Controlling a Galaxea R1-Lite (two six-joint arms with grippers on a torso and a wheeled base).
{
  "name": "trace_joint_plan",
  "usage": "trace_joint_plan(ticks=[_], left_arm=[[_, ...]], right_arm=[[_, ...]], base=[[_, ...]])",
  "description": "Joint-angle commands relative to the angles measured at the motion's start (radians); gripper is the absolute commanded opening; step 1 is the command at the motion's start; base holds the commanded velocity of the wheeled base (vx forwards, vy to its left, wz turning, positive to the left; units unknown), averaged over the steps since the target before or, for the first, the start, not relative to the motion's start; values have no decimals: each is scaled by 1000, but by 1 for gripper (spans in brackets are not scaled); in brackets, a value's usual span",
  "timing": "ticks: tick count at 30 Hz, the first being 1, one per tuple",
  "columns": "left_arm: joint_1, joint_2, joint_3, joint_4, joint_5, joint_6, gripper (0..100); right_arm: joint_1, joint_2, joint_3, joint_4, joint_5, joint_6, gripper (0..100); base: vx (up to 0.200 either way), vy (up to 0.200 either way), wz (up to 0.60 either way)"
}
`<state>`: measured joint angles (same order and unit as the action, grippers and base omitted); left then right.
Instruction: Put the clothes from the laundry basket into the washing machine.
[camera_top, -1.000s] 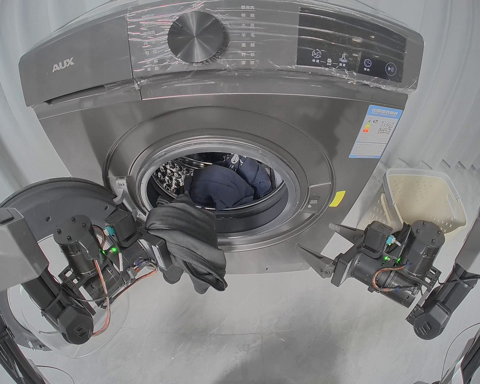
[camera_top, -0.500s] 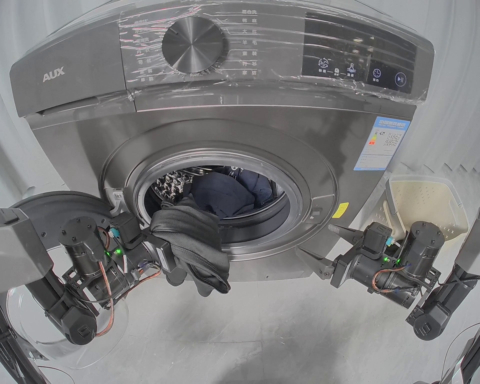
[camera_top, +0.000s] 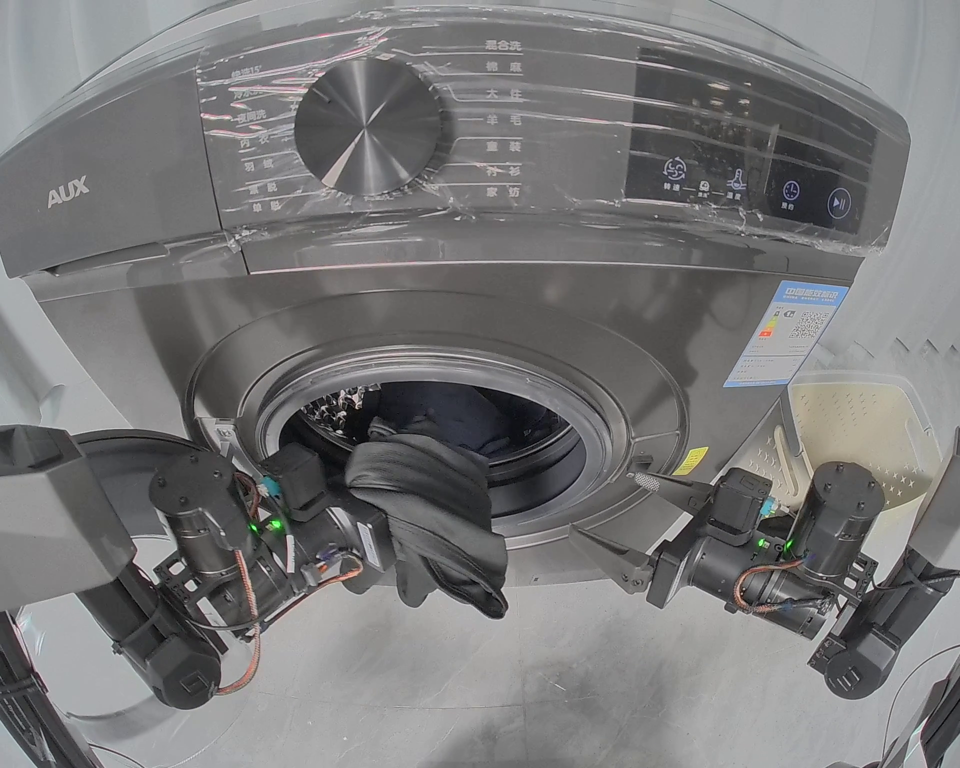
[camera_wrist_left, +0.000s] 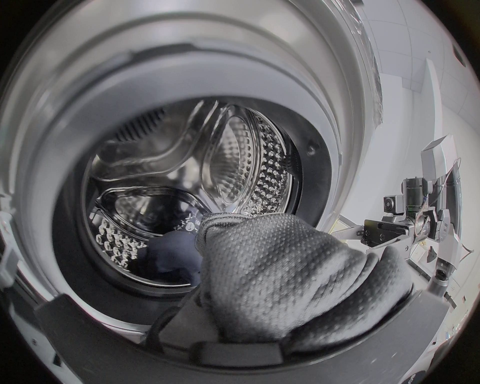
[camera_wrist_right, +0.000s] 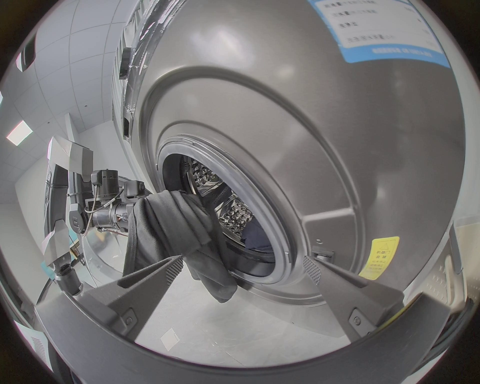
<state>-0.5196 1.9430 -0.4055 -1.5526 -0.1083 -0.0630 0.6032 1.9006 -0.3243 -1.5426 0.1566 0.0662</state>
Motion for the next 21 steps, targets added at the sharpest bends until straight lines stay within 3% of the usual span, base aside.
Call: trace_joint_plan(ticks=[1,9,21], left_arm=[[-76,102,-90,0,36,-9,0],[-37,258,-317,2,35,-40,0],[-16,448,-584,25,61,-43,0]], right_arm=[[35,-2,10,-1,0,0,100],[41,-2,14,-1,0,1,100],[43,5,17,-1,0,1,100]], base=[[0,0,0],[0,0,0],[0,0,0]])
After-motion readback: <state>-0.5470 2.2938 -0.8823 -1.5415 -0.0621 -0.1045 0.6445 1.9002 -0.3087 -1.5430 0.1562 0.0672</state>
